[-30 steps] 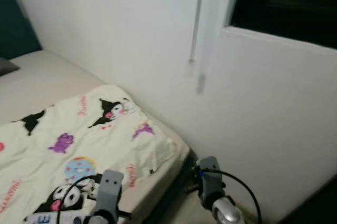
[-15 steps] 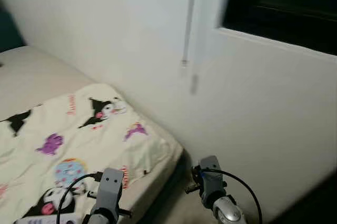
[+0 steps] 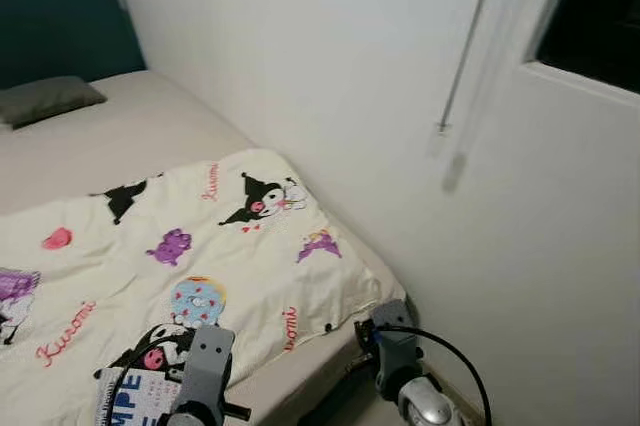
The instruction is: Clean up the room
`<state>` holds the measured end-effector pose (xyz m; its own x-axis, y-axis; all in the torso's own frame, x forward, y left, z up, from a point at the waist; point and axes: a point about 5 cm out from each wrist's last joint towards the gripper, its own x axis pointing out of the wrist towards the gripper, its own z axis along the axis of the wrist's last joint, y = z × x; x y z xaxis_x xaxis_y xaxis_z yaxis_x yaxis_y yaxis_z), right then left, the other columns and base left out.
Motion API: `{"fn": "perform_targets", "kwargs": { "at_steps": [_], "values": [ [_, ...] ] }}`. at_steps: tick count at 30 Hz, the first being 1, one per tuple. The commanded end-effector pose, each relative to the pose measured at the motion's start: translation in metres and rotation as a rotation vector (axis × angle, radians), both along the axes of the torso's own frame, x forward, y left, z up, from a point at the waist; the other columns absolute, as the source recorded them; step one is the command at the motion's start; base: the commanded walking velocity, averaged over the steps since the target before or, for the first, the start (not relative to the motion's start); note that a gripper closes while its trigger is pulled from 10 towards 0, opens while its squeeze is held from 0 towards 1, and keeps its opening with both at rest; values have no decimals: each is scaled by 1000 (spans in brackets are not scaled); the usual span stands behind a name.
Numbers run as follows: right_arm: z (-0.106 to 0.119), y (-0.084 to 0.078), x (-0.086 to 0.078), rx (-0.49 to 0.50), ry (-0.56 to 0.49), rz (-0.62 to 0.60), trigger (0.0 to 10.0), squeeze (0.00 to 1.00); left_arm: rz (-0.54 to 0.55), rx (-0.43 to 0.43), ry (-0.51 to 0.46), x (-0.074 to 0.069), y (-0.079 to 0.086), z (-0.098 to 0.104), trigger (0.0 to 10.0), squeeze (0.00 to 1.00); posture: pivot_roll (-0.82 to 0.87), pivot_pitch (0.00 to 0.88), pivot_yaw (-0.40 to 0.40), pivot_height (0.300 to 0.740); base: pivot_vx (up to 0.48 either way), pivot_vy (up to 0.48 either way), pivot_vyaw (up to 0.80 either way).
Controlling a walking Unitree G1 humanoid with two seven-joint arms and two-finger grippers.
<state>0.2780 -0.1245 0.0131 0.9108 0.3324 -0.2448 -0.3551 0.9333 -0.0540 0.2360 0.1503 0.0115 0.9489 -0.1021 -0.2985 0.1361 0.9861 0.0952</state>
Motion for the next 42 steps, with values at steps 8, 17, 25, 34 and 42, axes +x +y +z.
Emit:
{"fn": "perform_targets", "kwargs": {
  "at_steps": [8, 17, 25, 34, 42],
  "values": [
    [-3, 0, -4, 6, 7, -13, 10000, 0, -25, -17, 5, 0, -2, 0, 10000, 0, -34, 108, -21, 740, 0, 0, 800],
    [-5, -4, -4, 29, 26, -46, 10000, 0, -55, 2, 20, 1, -5, 0, 10000, 0, -32, 108, -21, 740, 0, -157, 178],
    [-4, -3, -3, 34, 28, -50, 10000, 0, -39, -16, 23, 2, -5, 0, 10000, 0, -35, 108, -21, 740, 0, -420, 0],
    [-4, -4, -3, 34, 29, -50, 10000, 0, -20, -23, 31, 2, -2, 0, 10000, 0, -35, 109, -22, 740, 0, 0, 0],
    [-3, -3, -1, 37, 29, -46, 10000, 0, -6, -52, 35, 1, -1, 0, 10000, 0, -32, 111, -25, 740, 0, 420, 0]
  ]
}}
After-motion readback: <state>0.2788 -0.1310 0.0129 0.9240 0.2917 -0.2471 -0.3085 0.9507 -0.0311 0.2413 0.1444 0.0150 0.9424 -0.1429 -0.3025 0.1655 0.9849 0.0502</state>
